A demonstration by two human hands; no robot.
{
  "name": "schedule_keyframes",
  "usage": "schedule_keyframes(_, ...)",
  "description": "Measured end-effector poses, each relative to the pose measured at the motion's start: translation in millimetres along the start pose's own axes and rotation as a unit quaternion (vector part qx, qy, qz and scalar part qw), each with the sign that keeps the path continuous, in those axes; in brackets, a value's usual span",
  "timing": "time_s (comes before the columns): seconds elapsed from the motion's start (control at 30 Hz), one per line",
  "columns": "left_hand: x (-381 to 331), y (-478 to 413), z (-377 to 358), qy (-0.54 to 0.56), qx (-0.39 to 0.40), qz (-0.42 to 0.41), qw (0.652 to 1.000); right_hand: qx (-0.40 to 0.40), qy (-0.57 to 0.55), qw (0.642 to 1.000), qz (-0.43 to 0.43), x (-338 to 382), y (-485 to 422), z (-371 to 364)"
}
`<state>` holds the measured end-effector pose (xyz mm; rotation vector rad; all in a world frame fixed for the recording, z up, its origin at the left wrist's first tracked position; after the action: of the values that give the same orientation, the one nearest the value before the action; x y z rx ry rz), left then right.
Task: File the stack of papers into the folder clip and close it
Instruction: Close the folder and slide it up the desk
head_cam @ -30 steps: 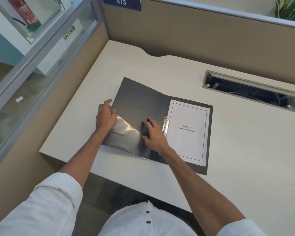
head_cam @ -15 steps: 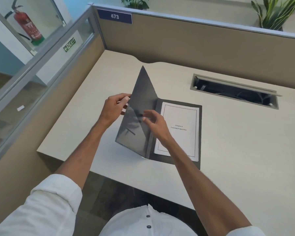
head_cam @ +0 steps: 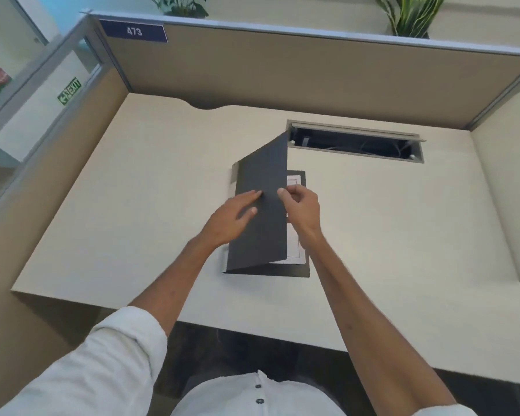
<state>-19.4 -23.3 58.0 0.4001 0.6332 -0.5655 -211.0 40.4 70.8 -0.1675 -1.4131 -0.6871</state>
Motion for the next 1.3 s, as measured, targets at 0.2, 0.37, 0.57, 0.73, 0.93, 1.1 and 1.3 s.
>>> schedule_keyframes(0.2, 12, -3, -55, -0.114, 0.075, 0.052, 0.989, -0.061, 0.097, 0.991, -0.075, -52, -10, 46)
schedule_keyframes(0.37, 22, -2, -68, -0.176, 0.080, 0.086, 0.977, -0.048, 0.210, 0.974, -0.072, -81, -9, 47)
schedule_keyframes(0.57, 35, 1, -72, -0.196, 0.102, 0.072, 0.973, -0.029, 0.308, 0.950, -0.048, -104, 2, 27)
schedule_keyframes(0.73, 43, 4, -70, -0.173, 0.062, 0.074, 0.980, -0.047, 0.366, 0.927, -0.057, -102, -3, 21)
schedule_keyframes(0.93, 43, -5, -62, 0.042, -0.073, 0.205, 0.975, -0.071, 0.290, 0.950, -0.091, -100, -16, 20)
schedule_keyframes(1.1, 55, -25, -53, 0.218, -0.112, 0.317, 0.916, -0.070, 0.277, 0.953, -0.101, -98, -24, 13)
schedule_keyframes(1.3, 78, -30, -45, 0.379, -0.133, 0.328, 0.855, -0.092, 0.248, 0.957, -0.120, -97, -32, 6)
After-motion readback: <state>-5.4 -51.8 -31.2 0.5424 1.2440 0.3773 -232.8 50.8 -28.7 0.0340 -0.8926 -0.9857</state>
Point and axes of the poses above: each hand's wrist, its own y-axis away from the middle knuckle, its own z-axis out of the back of the hand, x = y × z, the point moved 2 cm from there along -y, towards the middle knuckle, and after that the axes turned 3 degrees about -y, right-handed, at the moved point
